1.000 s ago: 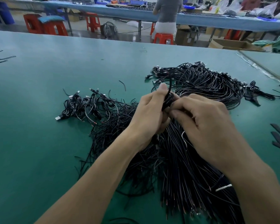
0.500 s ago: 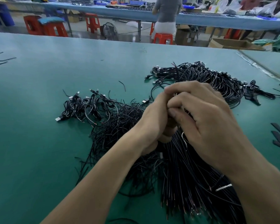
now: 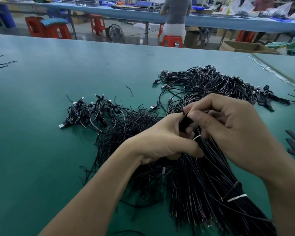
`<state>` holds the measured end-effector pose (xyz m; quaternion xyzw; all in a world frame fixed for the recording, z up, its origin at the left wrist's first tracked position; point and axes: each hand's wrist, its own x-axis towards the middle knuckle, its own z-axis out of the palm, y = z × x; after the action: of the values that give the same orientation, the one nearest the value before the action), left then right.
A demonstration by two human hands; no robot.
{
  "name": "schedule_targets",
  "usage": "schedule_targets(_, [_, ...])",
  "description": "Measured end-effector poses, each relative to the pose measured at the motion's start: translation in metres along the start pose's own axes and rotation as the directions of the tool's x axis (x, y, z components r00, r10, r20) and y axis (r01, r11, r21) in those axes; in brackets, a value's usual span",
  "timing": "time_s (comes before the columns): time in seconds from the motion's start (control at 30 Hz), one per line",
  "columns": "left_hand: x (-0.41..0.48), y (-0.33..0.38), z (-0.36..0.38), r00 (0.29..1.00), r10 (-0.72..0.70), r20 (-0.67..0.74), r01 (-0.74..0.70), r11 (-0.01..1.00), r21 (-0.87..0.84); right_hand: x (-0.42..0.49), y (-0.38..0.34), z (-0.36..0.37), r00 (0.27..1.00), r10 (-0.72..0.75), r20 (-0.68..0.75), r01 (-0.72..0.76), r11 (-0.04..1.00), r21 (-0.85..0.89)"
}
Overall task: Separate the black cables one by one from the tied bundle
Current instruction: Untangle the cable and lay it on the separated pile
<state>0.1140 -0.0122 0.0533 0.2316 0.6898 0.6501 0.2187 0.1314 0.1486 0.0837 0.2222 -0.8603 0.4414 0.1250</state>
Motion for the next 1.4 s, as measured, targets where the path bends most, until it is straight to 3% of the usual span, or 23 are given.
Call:
schedule_targets(0.13, [0.006,-0.004,0.006,0.993,0.026,-0.115,0.019,0.930,0.367,-0.003,0.000,-0.001,0.991,-0.025,0.132,0.048,0.983,-0.178])
schedule_targets(0.2, [0.010,-0.005,0.007,0.984,0.033,-0.172,0.051,0.885,0.463,-0.003,-0.001,0.002,0.985,-0.037,0.170,0.081,0.963,-0.257])
schedule_targets(0.3, [0.011,-0.007,0.004,0.965,0.000,-0.263,0.118,0.894,0.432,-0.002,-0.002,0.006,0.983,-0.016,0.185,0.076,0.943,-0.324])
schedule_targets(0.47, [0.013,-0.009,0.006,0.951,0.031,-0.308,0.120,0.881,0.458,-0.002,-0.004,0.012,0.981,0.003,0.194,0.053,0.958,-0.282])
schedule_targets(0.73, [0.017,-0.013,0.009,0.881,0.188,-0.434,0.139,0.774,0.617,0.000,0.000,0.017,0.994,-0.102,-0.031,0.092,0.967,-0.238])
schedule_targets(1.0, [0.017,-0.017,0.008,0.882,0.118,-0.457,0.226,0.745,0.628,-0.002,0.000,0.024,0.985,-0.149,-0.091,0.109,0.933,-0.343])
schedule_targets(1.4, [0.021,-0.025,0.010,0.896,0.159,-0.414,0.236,0.620,0.748,-0.002,0.003,0.020,0.998,-0.021,-0.056,0.003,0.951,-0.311])
